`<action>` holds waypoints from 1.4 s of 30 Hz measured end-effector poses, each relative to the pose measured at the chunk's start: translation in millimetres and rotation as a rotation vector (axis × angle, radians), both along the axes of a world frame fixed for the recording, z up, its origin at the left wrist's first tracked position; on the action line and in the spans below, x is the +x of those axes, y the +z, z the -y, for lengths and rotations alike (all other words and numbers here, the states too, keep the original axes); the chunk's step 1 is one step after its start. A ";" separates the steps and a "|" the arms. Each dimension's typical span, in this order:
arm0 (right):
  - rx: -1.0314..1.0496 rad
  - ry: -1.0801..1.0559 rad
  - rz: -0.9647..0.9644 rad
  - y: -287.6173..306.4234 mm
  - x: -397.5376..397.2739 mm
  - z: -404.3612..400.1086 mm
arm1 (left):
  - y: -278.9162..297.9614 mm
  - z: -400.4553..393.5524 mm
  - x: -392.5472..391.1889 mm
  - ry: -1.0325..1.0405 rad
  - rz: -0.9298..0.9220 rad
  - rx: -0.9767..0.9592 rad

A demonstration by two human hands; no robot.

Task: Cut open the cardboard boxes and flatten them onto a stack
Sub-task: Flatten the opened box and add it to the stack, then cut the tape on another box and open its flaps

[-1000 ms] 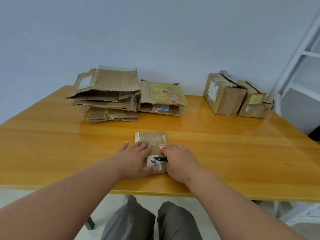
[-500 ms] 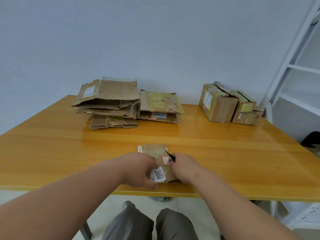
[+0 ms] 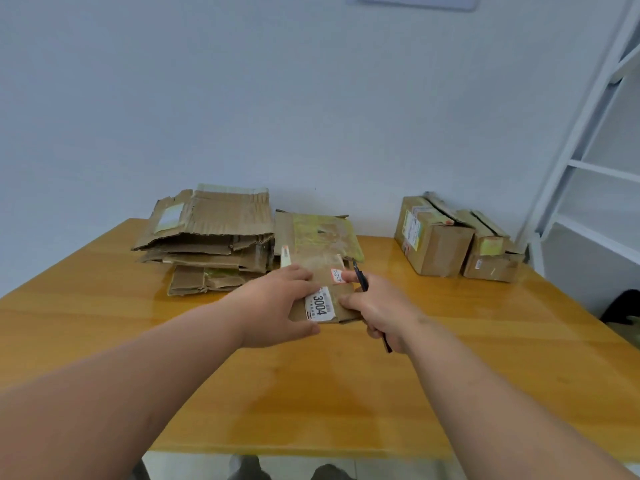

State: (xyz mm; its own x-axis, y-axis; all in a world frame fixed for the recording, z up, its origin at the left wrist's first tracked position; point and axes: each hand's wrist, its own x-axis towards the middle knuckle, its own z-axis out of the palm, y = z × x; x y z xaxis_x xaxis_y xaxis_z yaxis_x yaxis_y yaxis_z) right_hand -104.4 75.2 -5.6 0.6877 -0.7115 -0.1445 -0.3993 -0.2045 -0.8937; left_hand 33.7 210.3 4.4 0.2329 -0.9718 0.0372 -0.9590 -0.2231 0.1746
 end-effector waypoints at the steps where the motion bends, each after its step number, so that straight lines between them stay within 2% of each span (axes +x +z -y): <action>1: -0.027 0.000 0.009 6.8 8.8 8.0 | 7.5 9.2 9.6 -0.005 0.023 0.002; 7: -0.217 0.013 0.018 44.1 79.6 69.4 | 47.1 84.6 79.0 -0.010 0.139 0.003; 12: -0.407 0.031 -0.046 43.8 150.7 131.8 | 48.6 155.6 136.2 0.052 0.263 0.122; 18: -0.754 0.141 -0.557 -10.2 195.8 175.5 | -3.8 206.3 165.7 0.113 0.322 0.408; 21: -0.813 0.277 -0.638 -39.1 199.3 186.8 | -29.2 211.3 165.2 0.130 0.309 0.525; 25: -0.756 0.339 -0.599 -61.9 192.8 189.8 | -44.4 212.4 162.4 0.152 0.277 0.497; 29: -0.750 0.315 -0.558 -67.6 189.2 188.4 | -54.8 208.9 164.3 0.173 0.113 0.427; 31: -0.745 0.284 -0.529 -69.4 187.4 187.1 | -55.5 205.4 163.2 0.178 0.088 0.396; 37: -0.733 0.142 -0.277 -52.9 156.0 181.8 | -28.7 214.4 154.6 0.217 0.200 0.371; 42: -0.780 0.004 -0.250 -20.6 109.7 196.1 | -2.8 210.8 142.0 0.299 0.302 0.301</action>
